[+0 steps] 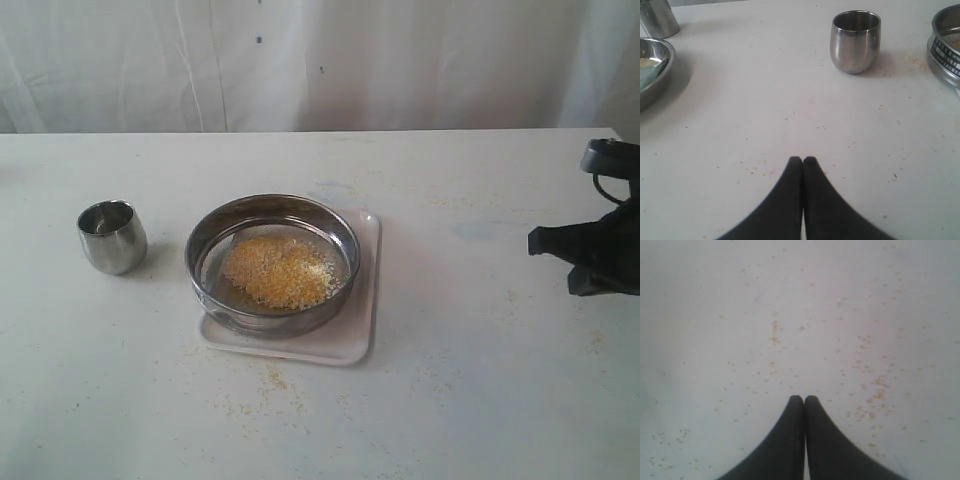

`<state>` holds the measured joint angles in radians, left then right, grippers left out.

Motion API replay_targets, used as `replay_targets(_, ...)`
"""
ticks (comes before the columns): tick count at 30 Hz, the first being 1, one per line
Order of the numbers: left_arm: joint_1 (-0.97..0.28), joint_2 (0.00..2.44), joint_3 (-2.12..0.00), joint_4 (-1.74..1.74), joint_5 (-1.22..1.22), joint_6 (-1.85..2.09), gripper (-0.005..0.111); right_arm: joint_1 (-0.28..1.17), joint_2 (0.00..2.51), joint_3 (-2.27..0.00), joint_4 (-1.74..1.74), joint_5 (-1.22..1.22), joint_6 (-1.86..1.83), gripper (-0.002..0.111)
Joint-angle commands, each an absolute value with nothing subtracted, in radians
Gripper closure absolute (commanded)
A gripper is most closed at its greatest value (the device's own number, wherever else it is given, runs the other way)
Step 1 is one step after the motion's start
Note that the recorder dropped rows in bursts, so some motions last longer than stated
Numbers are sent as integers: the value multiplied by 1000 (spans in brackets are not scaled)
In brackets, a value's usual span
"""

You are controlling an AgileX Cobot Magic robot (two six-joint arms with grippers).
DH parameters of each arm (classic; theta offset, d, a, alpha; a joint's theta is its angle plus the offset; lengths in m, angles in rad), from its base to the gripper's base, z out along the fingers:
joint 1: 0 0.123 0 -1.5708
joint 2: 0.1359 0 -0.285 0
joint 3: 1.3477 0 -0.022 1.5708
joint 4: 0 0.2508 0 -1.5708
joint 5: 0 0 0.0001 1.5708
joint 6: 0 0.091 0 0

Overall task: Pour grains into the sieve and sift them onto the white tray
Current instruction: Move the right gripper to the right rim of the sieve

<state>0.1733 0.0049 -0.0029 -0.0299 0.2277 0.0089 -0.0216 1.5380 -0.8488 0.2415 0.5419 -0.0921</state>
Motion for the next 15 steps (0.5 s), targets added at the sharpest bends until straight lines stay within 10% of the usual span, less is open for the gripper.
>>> replay_targets(1, 167, 0, 0, -29, 228, 0, 107, 18, 1547, -837, 280, 537, -164, 108)
replay_targets(15, 167, 0, 0, -29, 228, 0, 107, 334, 1515, -979, 550, 742, -310, 108)
